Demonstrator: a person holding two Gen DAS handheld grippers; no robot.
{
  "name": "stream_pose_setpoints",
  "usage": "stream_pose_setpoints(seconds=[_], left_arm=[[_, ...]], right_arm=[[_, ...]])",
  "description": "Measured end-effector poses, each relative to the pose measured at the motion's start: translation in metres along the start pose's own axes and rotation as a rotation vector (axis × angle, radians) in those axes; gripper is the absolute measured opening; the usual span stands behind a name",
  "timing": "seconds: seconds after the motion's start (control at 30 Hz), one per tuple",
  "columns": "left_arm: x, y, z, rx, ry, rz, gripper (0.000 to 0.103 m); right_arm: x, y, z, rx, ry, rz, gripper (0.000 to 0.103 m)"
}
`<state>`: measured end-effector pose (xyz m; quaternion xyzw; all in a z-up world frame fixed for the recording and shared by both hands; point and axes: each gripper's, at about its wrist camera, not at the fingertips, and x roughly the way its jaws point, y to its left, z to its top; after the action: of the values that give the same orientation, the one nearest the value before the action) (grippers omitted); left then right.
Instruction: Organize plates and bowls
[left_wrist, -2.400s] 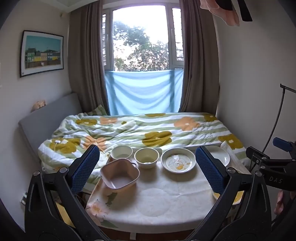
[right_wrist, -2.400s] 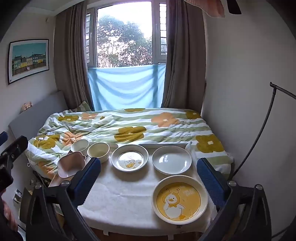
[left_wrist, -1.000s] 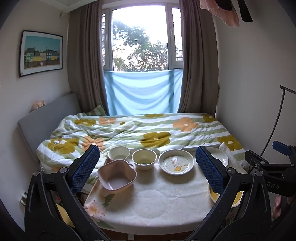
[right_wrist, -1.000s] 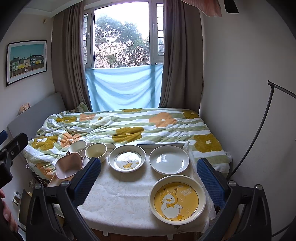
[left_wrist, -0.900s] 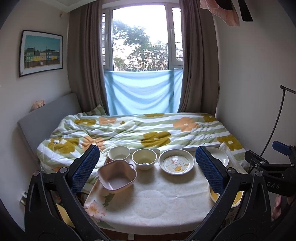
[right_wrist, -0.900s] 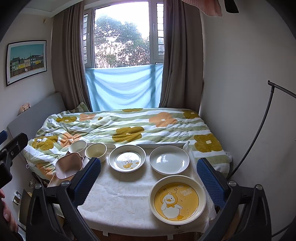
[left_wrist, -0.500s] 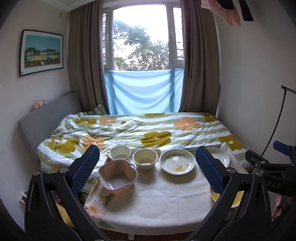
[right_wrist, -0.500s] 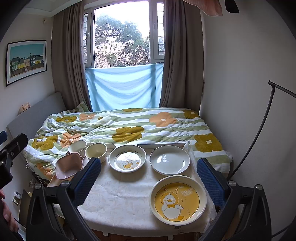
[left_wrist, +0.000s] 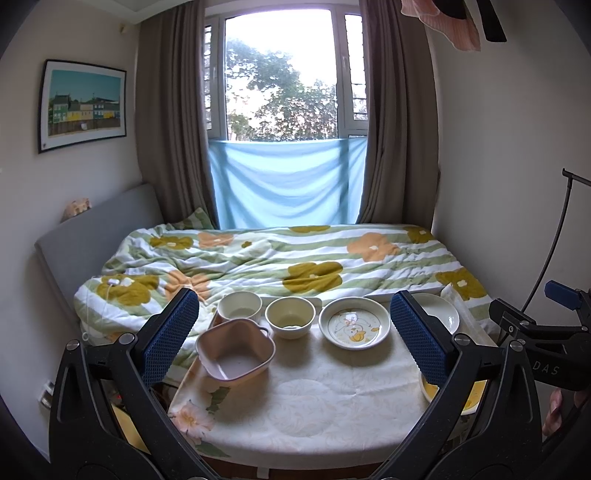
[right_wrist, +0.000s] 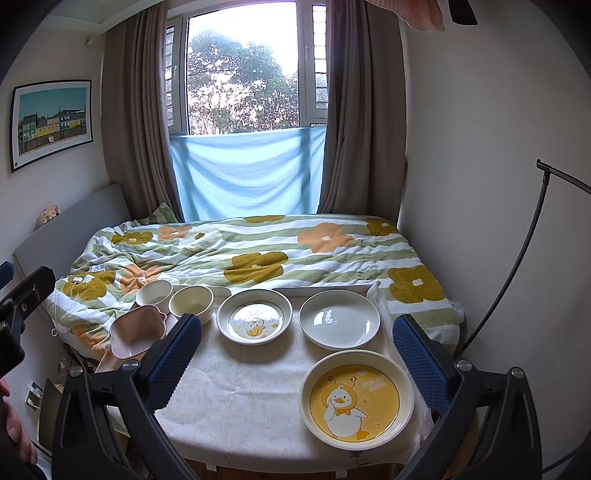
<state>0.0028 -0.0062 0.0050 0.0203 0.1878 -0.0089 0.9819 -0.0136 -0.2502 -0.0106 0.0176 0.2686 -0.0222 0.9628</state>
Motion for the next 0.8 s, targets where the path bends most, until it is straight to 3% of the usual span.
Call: stream_pose_setpoints(seconds=[0.8], left_arm=[[-0.0010,0.0012,0.0024,0.012,-0.017,0.014,0.103]], right_arm=[[0.0000,-0.0005,-0.0001,0.002,0.002,0.000,0.103]])
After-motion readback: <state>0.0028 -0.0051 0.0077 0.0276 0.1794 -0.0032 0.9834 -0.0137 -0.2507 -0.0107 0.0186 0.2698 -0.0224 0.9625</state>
